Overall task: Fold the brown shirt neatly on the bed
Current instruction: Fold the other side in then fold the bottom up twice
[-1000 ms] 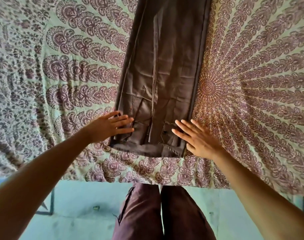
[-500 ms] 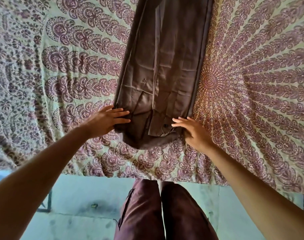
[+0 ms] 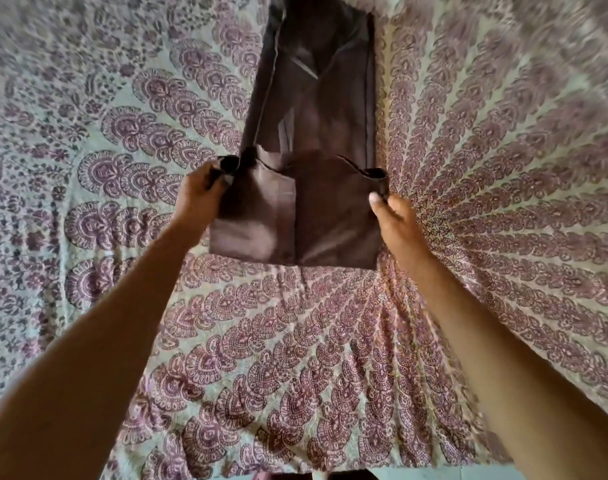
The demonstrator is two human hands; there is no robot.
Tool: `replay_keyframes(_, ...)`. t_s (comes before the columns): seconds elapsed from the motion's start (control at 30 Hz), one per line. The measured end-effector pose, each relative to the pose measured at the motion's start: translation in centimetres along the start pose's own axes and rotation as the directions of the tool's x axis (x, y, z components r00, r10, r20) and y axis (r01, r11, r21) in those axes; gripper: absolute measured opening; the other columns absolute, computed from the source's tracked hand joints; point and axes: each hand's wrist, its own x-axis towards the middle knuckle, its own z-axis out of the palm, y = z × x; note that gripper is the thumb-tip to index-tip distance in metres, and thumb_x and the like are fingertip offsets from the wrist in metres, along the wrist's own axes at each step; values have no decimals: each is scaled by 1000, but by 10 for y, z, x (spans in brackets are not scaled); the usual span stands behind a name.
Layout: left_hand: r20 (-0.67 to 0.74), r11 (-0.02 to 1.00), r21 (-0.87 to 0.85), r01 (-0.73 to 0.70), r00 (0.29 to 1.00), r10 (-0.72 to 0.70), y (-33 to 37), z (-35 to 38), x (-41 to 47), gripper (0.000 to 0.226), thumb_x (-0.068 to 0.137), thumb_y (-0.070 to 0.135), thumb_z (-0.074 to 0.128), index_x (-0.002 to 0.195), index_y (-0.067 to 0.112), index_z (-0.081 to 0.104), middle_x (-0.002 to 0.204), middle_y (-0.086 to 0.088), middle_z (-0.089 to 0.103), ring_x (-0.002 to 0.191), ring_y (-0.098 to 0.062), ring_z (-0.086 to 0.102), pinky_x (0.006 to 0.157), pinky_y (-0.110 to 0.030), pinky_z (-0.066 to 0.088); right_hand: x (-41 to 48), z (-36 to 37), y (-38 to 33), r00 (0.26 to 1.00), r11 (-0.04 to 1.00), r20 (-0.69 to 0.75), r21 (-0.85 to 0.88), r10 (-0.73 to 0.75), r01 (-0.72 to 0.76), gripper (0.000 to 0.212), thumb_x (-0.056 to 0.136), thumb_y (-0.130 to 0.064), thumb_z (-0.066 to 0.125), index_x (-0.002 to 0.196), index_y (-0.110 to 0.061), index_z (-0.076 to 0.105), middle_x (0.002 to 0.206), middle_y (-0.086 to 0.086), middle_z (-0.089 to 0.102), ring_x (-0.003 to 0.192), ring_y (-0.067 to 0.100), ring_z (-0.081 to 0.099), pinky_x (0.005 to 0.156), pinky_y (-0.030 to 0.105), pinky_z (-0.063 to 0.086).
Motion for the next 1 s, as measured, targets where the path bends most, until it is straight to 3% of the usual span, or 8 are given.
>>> replay_keyframes(0.13, -110, 995, 46, 93, 990, -88, -16, 6, 73, 9, 86, 27, 55, 92, 28, 61, 92, -4, 65, 90, -25, 61, 86, -44, 48, 61, 4, -5, 994, 999, -108, -43, 15, -19, 44, 98, -17, 45, 58, -17, 25, 57, -2, 22, 48, 4, 23, 46, 20, 20)
replay_keyframes(0.2, -114, 982, 93, 166, 981, -155, -32, 8, 101, 29, 79, 39, 56, 105, 28, 61, 103, -17, 66, 94, -35, 63, 86, -50, 51, 84, 6, -2, 991, 994, -133, -97, 31, -44, 43, 97, -16, 46, 58, -14, 28, 57, 0, 23, 47, 4, 26, 47, 24, 20)
replay_keyframes(0.4, -131, 969, 85, 233, 966, -221, -34, 25, 112, 29, 82, 23, 69, 109, 16, 63, 87, -6, 66, 75, -17, 59, 70, -26, 50, 110, 14, 28, 950, 960, -211, -112, 229, -257, 32, 99, -20, 42, 87, 7, 53, 73, 15, 47, 84, 31, 51, 61, 30, 29)
replay_keyframes(0.47, -173, 967, 93, 236, 961, -218, -38, 23, 116, 24, 83, 19, 68, 105, 10, 65, 88, -6, 64, 79, -16, 57, 67, -25, 48, 111, 13, 37, 947, 964, -242, -104, 213, -244, 35, 98, -19, 42, 92, 13, 54, 82, 28, 54, 89, 41, 55, 57, 32, 26)
replay_keyframes(0.6, -257, 967, 138, 216, 950, -176, -38, 25, 129, 17, 91, 25, 57, 96, 10, 64, 82, -8, 59, 77, -18, 50, 68, -29, 40, 118, 13, 38, 942, 977, -320, -152, 97, -152, 31, 97, -21, 47, 68, -10, 49, 59, 0, 42, 58, 15, 39, 53, 26, 28)
replay_keyframes(0.67, -305, 965, 162, 207, 940, -151, -36, 28, 132, 17, 93, 26, 52, 97, 13, 63, 79, -10, 59, 74, -21, 51, 67, -32, 42, 125, 13, 34, 933, 963, -360, -250, 6, -102, 34, 96, -21, 49, 63, -12, 49, 57, 0, 44, 58, 21, 39, 50, 20, 28)
replay_keyframes(0.77, -332, 938, 278, 207, 937, -109, -36, 35, 133, 24, 96, 24, 46, 106, 8, 61, 93, -17, 63, 87, -30, 58, 72, -34, 44, 137, 16, 38, 923, 883, -366, -464, -118, -71, 33, 96, -25, 49, 86, 4, 61, 79, 25, 62, 75, 37, 55, 60, 35, 26)
replay_keyframes(1.0, -337, 788, 561, 254, 939, -64, -32, 39, 128, 32, 99, 33, 40, 115, 11, 56, 109, -21, 63, 101, -37, 58, 69, -34, 34, 143, 21, 54, 926, 672, -346, -723, -152, -160, 40, 98, -38, 38, 109, -3, 55, 92, 26, 64, 89, 42, 59, 61, 39, 36)
